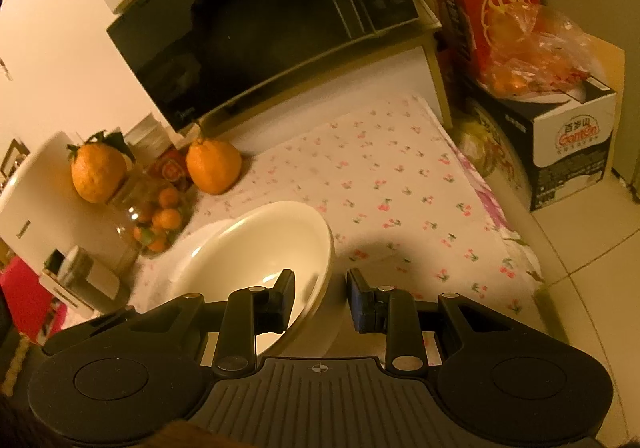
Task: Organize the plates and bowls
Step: 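Carry the bowl stack onto the white plate stack with the right gripper while the left gripper supports it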
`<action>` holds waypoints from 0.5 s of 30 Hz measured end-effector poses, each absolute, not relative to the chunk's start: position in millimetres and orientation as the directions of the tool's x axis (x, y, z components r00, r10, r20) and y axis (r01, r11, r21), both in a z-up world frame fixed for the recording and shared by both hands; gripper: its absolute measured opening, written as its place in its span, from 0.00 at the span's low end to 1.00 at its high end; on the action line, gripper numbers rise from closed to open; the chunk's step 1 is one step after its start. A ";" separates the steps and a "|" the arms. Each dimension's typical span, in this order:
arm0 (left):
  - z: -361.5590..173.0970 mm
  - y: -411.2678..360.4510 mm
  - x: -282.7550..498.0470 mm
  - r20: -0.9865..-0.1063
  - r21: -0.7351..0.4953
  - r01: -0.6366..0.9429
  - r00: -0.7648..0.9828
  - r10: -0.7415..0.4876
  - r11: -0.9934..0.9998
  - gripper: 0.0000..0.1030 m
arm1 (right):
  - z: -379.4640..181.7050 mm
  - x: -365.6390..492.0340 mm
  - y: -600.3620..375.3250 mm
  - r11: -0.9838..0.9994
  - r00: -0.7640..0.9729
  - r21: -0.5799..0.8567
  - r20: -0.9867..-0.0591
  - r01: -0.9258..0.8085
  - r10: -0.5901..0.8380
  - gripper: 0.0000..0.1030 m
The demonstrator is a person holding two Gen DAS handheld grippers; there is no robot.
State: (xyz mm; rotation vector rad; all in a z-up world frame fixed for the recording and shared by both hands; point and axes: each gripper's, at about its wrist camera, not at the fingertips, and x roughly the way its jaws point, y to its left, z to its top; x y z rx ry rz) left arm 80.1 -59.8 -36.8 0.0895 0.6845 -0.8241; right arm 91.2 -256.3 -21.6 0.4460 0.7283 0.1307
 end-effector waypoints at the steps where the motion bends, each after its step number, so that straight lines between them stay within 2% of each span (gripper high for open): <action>1: -35.5 -58.4 81.8 -0.593 -0.182 0.700 0.482 -0.645 0.691 0.80 | -20.7 92.8 -254.0 0.897 0.744 0.441 -0.611 0.034 0.272 0.27; 15: -29.3 -24.9 94.5 -0.604 -0.166 0.652 0.526 -0.599 0.740 0.80 | -21.2 118.2 -211.6 0.890 0.731 0.456 -0.603 -0.012 0.319 0.27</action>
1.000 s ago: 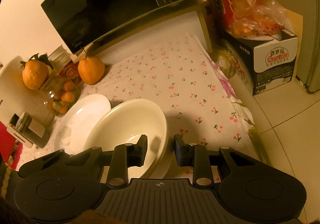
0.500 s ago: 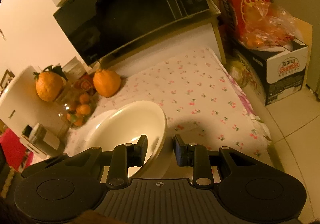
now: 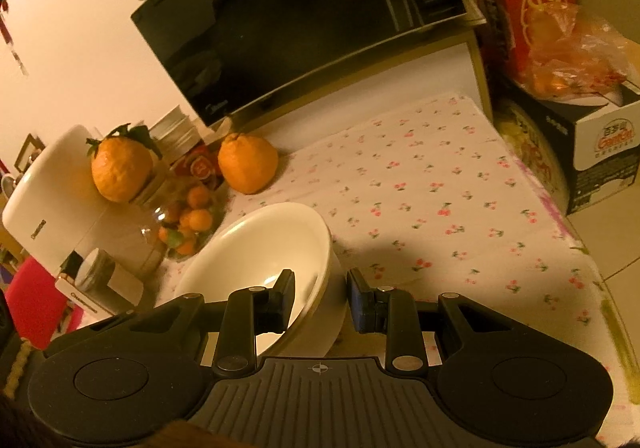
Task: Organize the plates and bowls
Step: 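Carry the bowl stack onto the white plate stack with the right gripper while the left gripper supports it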
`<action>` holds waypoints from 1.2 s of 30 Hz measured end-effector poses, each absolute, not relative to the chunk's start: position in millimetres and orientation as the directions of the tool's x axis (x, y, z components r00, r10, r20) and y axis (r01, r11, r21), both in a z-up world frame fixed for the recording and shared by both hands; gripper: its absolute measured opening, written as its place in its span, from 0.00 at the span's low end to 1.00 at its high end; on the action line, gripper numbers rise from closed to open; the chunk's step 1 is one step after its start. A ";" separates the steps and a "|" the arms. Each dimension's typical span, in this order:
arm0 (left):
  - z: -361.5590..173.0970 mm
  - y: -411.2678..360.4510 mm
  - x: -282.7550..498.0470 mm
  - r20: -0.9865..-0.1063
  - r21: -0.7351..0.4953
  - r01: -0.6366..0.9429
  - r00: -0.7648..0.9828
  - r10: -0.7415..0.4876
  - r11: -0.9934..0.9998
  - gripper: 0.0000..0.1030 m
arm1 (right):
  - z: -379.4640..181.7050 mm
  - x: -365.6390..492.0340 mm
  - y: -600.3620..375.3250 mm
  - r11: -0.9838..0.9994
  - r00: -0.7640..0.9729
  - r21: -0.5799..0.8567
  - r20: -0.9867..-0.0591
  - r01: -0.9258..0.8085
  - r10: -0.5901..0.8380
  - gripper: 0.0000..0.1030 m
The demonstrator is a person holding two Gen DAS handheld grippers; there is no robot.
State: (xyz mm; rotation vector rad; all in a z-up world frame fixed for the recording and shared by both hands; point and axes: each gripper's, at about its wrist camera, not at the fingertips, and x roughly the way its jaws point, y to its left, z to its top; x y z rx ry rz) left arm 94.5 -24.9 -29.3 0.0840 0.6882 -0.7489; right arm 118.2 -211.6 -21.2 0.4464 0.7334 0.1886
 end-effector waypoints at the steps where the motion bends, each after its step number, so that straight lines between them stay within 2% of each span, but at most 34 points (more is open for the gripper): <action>1: -29.3 -23.8 97.8 -0.605 -0.165 0.649 0.528 -0.596 0.743 0.80 | -21.9 120.4 -208.4 0.890 0.730 0.457 -0.603 -0.014 0.321 0.27; 36: -54.1 7.7 124.4 -0.669 -0.074 0.606 0.559 -0.490 0.792 0.80 | -53.0 159.9 -153.6 0.895 0.692 0.445 -0.641 -0.016 0.331 0.27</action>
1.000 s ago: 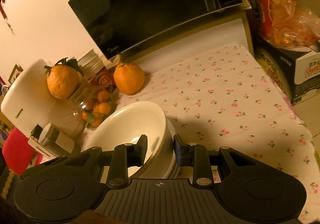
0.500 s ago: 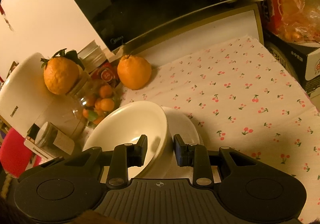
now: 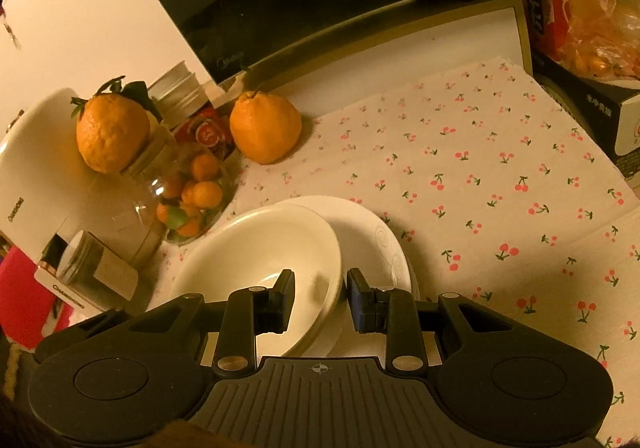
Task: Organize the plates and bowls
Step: 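Carry the bowl stack onto the white plate stack with the right gripper while the left gripper supports it, then open the right gripper and withdraw both grippers from the bowls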
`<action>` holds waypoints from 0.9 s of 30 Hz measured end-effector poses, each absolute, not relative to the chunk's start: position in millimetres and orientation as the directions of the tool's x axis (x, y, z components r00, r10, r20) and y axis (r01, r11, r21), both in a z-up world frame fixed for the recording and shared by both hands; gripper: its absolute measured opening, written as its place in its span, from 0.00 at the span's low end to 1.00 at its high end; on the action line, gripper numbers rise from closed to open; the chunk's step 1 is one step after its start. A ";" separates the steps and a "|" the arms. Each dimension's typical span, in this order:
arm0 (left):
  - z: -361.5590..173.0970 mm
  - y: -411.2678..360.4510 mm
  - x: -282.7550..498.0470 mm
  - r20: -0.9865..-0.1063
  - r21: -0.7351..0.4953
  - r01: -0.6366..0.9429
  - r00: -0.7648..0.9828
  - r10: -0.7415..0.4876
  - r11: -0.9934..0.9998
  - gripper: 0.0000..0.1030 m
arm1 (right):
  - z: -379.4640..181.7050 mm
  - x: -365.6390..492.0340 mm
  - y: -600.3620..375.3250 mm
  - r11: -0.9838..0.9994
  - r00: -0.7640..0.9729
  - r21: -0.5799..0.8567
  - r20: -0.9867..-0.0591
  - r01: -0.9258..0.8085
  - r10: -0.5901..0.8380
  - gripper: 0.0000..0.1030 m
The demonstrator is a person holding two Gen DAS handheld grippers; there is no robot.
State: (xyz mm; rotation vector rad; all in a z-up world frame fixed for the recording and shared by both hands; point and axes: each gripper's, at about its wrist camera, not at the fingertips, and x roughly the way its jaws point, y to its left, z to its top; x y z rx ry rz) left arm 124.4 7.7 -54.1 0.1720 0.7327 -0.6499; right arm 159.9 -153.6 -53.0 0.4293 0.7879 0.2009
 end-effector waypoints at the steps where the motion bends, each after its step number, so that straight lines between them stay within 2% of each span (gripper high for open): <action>1: -54.4 7.7 124.5 -0.671 -0.074 0.606 0.558 -0.489 0.792 0.80 | -53.2 160.1 -153.8 0.895 0.692 0.447 -0.641 -0.015 0.332 0.27; 12: -56.5 5.4 124.9 -0.682 -0.071 0.608 0.548 -0.484 0.790 0.82 | -51.2 160.2 -157.1 0.882 0.697 0.472 -0.629 -0.008 0.343 0.30; 15: -55.8 6.0 126.2 -0.681 -0.080 0.603 0.548 -0.485 0.794 0.88 | -51.6 160.5 -157.5 0.880 0.693 0.475 -0.633 -0.006 0.346 0.30; 18: -55.5 6.7 127.4 -0.684 -0.084 0.598 0.547 -0.482 0.797 0.92 | -50.7 160.0 -158.4 0.876 0.693 0.482 -0.631 -0.002 0.349 0.46; 24: -52.1 8.5 125.4 -0.687 -0.081 0.588 0.552 -0.473 0.805 0.96 | -43.9 156.7 -162.8 0.872 0.709 0.490 -0.617 0.008 0.340 0.63; 27: -48.8 11.4 121.9 -0.686 -0.078 0.574 0.562 -0.462 0.815 0.98 | -38.6 152.1 -168.5 0.872 0.716 0.488 -0.618 0.026 0.325 0.67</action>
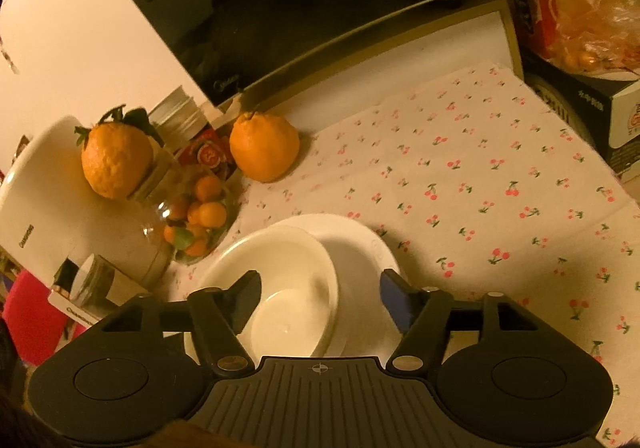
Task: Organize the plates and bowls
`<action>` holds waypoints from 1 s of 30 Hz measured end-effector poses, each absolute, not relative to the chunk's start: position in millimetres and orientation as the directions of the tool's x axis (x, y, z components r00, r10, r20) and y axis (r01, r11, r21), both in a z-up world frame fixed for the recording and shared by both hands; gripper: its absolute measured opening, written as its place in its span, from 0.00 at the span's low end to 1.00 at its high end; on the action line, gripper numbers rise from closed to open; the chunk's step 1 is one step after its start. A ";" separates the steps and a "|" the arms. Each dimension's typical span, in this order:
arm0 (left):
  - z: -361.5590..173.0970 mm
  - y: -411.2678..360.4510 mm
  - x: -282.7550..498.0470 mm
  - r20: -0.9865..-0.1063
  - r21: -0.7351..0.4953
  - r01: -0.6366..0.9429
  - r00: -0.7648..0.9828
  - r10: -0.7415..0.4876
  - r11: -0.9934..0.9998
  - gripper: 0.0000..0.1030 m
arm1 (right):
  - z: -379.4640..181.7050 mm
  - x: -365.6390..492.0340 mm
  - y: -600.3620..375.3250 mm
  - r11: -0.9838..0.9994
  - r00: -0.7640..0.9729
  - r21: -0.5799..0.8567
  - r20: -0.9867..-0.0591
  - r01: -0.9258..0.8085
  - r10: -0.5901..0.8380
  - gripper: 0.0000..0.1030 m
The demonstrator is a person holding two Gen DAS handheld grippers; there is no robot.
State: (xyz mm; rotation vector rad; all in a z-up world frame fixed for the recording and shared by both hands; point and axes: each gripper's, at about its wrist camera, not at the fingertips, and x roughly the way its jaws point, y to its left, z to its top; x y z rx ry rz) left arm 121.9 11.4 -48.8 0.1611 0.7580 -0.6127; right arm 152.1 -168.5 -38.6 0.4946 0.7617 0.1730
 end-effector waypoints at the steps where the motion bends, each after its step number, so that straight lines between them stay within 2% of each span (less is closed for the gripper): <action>1: -47.7 12.8 120.1 -0.687 -0.077 0.565 0.567 -0.454 0.821 0.98 | -36.3 150.0 -171.0 0.874 0.715 0.484 -0.624 0.038 0.315 0.69; 7: -36.1 22.5 109.6 -0.705 -0.076 0.475 0.596 -0.384 0.876 0.99 | -17.6 132.4 -183.5 0.890 0.708 0.449 -0.653 0.077 0.268 0.76; 18: -11.3 30.7 88.1 -0.746 -0.096 0.290 0.613 -0.262 0.952 0.99 | 12.7 95.0 -165.9 0.958 0.636 0.283 -0.748 0.050 0.188 0.77; 20: -7.8 30.6 82.6 -0.755 -0.101 0.265 0.607 -0.247 0.959 1.00 | 17.1 86.6 -161.4 0.963 0.630 0.268 -0.754 0.037 0.185 0.80; 22: -7.1 30.4 76.4 -0.767 -0.103 0.244 0.598 -0.233 0.964 1.00 | 19.4 79.2 -158.9 0.965 0.628 0.259 -0.758 0.042 0.176 0.84; 30: -7.7 28.0 60.7 -0.797 -0.065 0.163 0.585 -0.149 0.985 1.00 | 10.7 60.8 -153.2 0.976 0.607 0.205 -0.786 0.071 0.121 0.87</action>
